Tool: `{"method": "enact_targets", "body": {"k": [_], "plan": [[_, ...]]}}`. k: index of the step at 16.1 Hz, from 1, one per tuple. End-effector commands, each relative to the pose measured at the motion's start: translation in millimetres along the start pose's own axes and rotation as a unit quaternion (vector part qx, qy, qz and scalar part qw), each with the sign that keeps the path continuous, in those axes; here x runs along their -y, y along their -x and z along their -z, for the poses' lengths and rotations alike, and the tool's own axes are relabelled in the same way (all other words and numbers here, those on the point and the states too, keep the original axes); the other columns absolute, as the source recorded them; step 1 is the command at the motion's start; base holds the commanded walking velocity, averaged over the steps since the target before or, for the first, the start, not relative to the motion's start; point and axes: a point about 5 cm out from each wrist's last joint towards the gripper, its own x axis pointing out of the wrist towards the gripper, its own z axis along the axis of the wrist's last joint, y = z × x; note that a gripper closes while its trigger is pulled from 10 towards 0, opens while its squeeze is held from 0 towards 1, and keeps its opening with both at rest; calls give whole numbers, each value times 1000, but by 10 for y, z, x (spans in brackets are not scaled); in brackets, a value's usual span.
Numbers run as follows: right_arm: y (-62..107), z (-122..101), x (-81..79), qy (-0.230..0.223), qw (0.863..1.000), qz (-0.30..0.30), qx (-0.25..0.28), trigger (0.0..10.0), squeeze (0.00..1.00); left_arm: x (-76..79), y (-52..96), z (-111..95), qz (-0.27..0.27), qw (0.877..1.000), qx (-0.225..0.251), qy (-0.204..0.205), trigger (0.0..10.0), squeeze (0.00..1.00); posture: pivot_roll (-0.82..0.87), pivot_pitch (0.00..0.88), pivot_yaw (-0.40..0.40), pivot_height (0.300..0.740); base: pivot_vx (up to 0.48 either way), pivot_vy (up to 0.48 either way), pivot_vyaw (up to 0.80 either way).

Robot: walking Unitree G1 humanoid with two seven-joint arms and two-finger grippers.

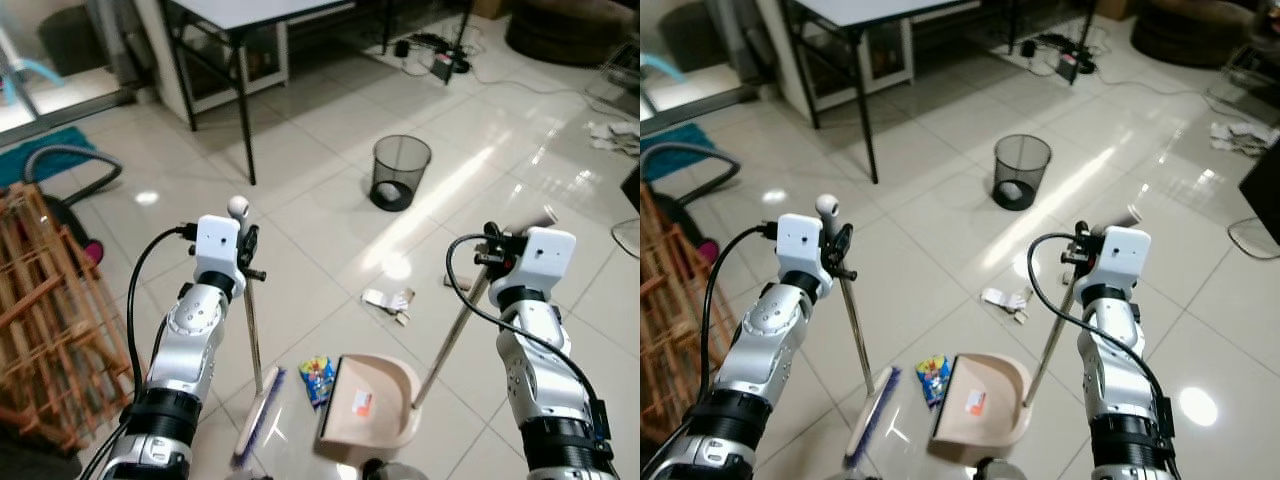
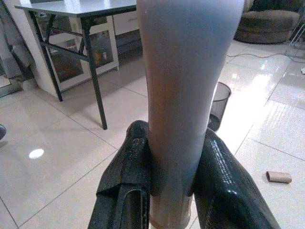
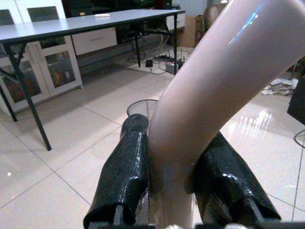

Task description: Sweep floor

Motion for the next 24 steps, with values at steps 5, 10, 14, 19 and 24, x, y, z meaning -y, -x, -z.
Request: {"method": "enact_targets", "body": {"k": [5, 10, 14, 19, 24], "plan": [[-40, -132, -75, -10, 1000, -15, 22, 10000, 0, -101, -20, -106, -21, 1000, 21, -6, 10000, 0, -18, 71, 16, 740, 260, 0, 0], [0, -89, -63, -13, 1000, -12, 14, 10000, 0, -115, -21, -114, -32, 999, 24, -6, 10000, 0, -17, 75, 23, 740, 263, 0, -443], [25, -66, -44, -10, 1000, -8, 11, 10000, 0, -110, -15, -102, -30, 999, 23, -8, 10000, 0, -18, 72, 29, 740, 263, 0, 0], [35, -51, -30, -20, 1000, 5, 8, 10000, 0, -96, -68, -141, -24, 999, 27, -13, 10000, 0, -21, 71, 36, 740, 266, 0, 0], [49, -39, -24, -28, 1000, 12, 5, 10000, 0, -94, -70, -143, -22, 999, 27, -11, 10000, 0, -23, 70, 39, 740, 265, 0, -261]]}}
